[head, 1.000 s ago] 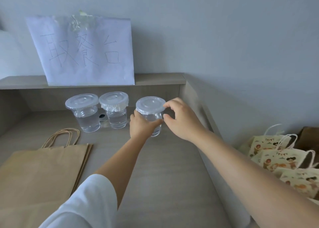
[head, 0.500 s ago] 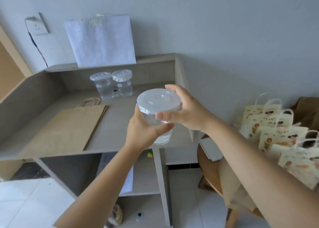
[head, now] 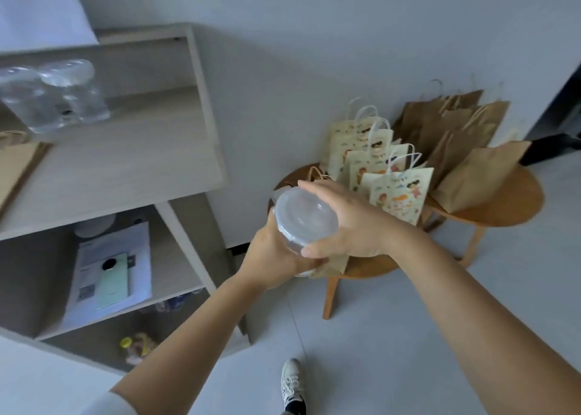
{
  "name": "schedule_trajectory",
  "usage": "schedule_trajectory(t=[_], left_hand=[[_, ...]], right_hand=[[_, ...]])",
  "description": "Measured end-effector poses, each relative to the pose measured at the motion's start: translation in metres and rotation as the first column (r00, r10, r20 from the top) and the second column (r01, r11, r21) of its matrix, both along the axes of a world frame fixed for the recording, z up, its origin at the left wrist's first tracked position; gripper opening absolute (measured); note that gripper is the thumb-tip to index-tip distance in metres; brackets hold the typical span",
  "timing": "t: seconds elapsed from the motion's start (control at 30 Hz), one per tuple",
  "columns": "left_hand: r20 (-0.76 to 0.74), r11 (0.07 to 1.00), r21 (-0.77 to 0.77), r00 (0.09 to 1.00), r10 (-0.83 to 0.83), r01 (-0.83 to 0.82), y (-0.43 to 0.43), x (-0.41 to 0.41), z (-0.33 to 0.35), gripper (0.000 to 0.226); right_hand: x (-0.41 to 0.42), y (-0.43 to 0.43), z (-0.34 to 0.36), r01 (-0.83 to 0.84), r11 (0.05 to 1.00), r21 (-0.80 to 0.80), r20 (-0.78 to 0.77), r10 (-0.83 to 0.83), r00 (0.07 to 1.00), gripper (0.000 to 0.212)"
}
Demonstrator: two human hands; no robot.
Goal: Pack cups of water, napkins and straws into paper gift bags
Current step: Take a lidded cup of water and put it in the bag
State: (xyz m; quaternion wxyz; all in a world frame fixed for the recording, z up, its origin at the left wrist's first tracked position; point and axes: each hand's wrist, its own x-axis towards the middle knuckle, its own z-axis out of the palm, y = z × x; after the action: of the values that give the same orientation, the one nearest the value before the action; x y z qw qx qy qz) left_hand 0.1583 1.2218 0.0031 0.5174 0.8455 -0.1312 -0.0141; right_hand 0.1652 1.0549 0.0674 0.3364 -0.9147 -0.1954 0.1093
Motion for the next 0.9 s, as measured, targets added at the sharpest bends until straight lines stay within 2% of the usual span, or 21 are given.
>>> schedule_trajectory(t=[0.07,0.17,0.27,0.33,0.4,0.43,0.5,0.57,0.63,0.73,0.8,0.9], left_hand=[[-0.021,0.996,0.000,0.996,-0.089,0.089,-0.021,0.008,-0.013,0.101],[-0.089,0.970,0.003,0.966,-0.241,0.243,-0.046,0.032,-0.028,0.095],[-0.223,0.934,0.035,0.914,-0.340,0.356,-0.058,0.070,-0.046,0.072],[-0.271,0.954,0.117,0.933,-0.236,0.276,-0.056,0.099,-0.065,0.051],[-0.232,0.964,0.253,0.973,-0.016,0.077,-0.052,0.130,-0.089,0.036],[-0.233,0.956,0.295,0.970,0.063,0.008,-0.053,0.143,-0.099,0.031],[-0.279,0.901,0.434,0.948,0.154,-0.019,-0.065,0.159,-0.109,0.025],[-0.348,0.813,0.581,0.912,0.217,0.028,-0.083,0.166,-0.114,0.037],[-0.396,0.776,0.630,0.867,0.301,0.018,-0.096,0.170,-0.115,0.046],[-0.373,0.730,0.683,0.850,0.373,-0.021,-0.097,0.182,-0.121,0.044],[-0.366,0.697,0.716,0.869,0.332,0.035,-0.090,0.192,-0.123,0.052],[-0.424,0.681,0.703,0.891,0.165,0.208,-0.078,0.207,-0.121,0.063]], right_hand=[[-0.001,-0.019,-0.011,0.042,0.999,-0.022,0.004,-0.042,0.999,0.101],[0.006,-0.046,-0.033,0.155,0.988,0.024,-0.007,-0.155,0.988,0.102],[0.022,-0.070,-0.060,0.282,0.955,0.094,-0.026,-0.281,0.959,0.098],[0.035,-0.083,-0.075,0.339,0.930,0.140,-0.022,-0.340,0.940,0.096],[0.056,-0.093,-0.083,0.389,0.901,0.191,-0.005,-0.396,0.918,0.091],[0.067,-0.096,-0.085,0.409,0.888,0.210,-0.010,-0.416,0.909,0.090],[0.088,-0.096,-0.087,0.412,0.882,0.227,-0.001,-0.423,0.906,0.093],[0.106,-0.093,-0.090,0.383,0.896,0.223,0.036,-0.400,0.916,0.098],[0.121,-0.091,-0.092,0.350,0.912,0.213,0.054,-0.369,0.928,0.101],[0.138,-0.094,-0.095,0.302,0.931,0.204,0.059,-0.320,0.946,0.100],[0.149,-0.100,-0.093,0.253,0.948,0.190,0.073,-0.271,0.960,0.094],[0.165,-0.110,-0.081,0.195,0.957,0.215,0.058,-0.212,0.976,0.089]])
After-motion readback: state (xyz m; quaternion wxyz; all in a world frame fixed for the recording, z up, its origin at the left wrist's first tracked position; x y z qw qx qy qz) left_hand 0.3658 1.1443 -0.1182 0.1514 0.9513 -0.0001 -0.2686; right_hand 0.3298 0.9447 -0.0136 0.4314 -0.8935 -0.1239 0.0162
